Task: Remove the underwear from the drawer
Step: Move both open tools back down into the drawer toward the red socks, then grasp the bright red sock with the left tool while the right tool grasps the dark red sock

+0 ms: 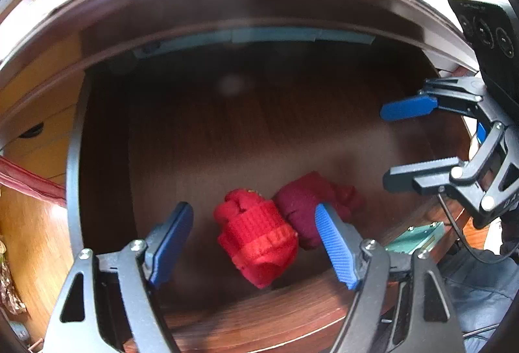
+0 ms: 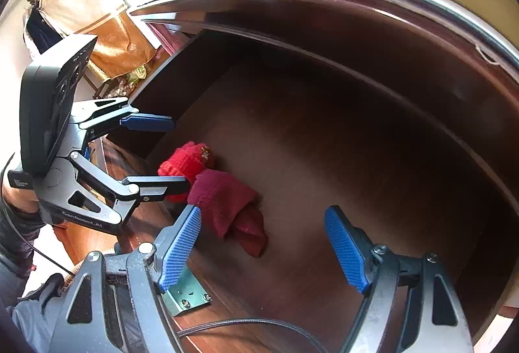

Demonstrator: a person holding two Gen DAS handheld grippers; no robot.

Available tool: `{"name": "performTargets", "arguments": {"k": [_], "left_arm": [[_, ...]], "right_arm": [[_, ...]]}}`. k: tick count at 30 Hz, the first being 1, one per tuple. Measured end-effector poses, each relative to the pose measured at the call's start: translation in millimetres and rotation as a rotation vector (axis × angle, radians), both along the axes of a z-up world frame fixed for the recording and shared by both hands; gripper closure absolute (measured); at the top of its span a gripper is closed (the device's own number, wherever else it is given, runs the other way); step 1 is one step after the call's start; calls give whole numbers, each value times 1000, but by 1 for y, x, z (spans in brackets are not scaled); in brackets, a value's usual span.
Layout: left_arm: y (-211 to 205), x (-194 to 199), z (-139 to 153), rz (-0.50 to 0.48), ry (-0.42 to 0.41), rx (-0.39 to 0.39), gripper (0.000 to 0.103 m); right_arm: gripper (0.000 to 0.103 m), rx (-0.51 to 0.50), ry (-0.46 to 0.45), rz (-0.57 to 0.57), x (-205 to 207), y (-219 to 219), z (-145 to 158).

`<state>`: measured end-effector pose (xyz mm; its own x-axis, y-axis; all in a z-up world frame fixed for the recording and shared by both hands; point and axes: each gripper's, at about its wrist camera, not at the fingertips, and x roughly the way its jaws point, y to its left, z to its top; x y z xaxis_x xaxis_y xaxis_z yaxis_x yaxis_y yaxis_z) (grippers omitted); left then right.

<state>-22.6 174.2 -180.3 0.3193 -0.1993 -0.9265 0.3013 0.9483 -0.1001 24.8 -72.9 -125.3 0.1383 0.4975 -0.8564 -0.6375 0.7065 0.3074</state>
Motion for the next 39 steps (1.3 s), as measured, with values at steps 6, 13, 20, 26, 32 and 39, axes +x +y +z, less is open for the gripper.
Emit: {"name": "performTargets", "arguments": {"k": [6, 13, 20, 26, 32, 39], "left_arm": [[-2, 5, -9, -13, 40, 40, 25], [5, 9, -22, -8, 68, 49, 29], [2, 13, -28, -30, 95, -2, 65], [10, 3, -20, -8, 17, -86, 77], [18, -15, -4, 34, -101, -96, 77], [28, -30, 5, 83, -201, -92, 77]], "right_arm": [[23, -6, 13, -1, 2, 2, -6], [23, -22, 24, 15, 4, 10, -11], [23, -28, 57, 24, 8, 17, -19], [23, -19, 95, 24, 14, 21, -24], [23, -32, 128, 57, 20, 34, -29], [23, -73, 151, 110, 22, 58, -32]]}}
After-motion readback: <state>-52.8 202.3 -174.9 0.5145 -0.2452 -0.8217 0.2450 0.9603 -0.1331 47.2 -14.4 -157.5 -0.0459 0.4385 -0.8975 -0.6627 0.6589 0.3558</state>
